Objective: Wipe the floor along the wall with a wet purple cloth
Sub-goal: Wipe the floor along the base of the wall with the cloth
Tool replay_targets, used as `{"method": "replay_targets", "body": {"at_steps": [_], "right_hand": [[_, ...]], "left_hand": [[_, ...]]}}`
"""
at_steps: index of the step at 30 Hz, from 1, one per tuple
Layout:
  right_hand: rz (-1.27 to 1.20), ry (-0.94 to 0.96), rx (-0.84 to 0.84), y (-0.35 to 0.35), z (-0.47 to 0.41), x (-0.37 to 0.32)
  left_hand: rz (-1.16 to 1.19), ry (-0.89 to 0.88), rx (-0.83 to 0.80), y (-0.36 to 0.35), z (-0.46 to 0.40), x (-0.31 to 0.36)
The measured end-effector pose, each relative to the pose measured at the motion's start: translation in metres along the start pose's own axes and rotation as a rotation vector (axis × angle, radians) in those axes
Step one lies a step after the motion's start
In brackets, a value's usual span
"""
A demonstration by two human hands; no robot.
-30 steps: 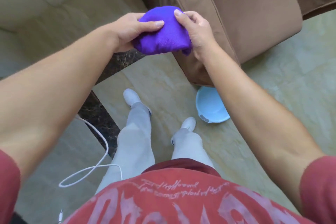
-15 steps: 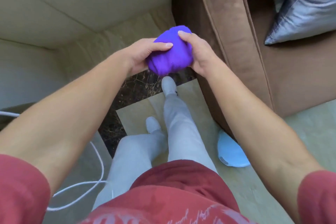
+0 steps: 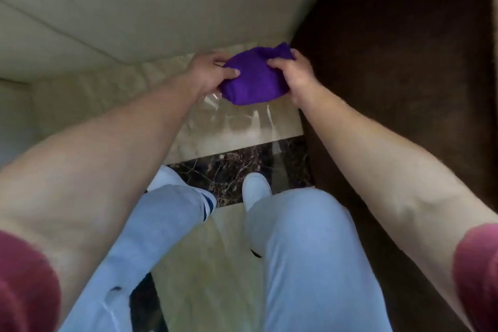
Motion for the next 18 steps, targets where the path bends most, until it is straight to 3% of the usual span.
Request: {"method": "replay_targets", "body": {"at_steps": [5,9,12,14,15,16,18], "right_hand": [[0.39,0.048,-0.018,-0.008,-0.13,0.045],[0.517,0.093,-0.006,-0.012,-0.195,0.071],[0.743,0.189,0.167,-0.008,-0.212,0.068],[0.979,0.418,0.395,-0.011,-0.195,0.051],[1.077,0.536,0.422,-0.024,-0.182,0.047],[1.202,0.606,0.347,-0.043,-0.175,0.052],[1.492,0.521,0.029,-0.077,-0.177,0.09]], "left_hand": [[-0.053,-0.038,0.056,0.034,-0.119,-0.065],[-0.133,-0.089,0.118,0.054,-0.184,-0.093],[-0.258,-0.12,0.168,0.067,-0.208,-0.103],[-0.468,-0.201,0.3,0.082,-0.199,-0.107],[-0.581,-0.244,0.373,0.091,-0.187,-0.112],[-0.7,-0.269,0.424,0.1,-0.173,-0.118],[-0.949,-0.231,0.435,0.115,-0.154,-0.142]]}}
Point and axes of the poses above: each hand's wrist, its own z-axis away from the middle knuckle, its own y-axis out of the back of the hand, x = y × z, the point moved 9 cm from there along -z, towards the middle knuckle, and after that the axes turned 11 degrees about -x, right-handed, at the moved point
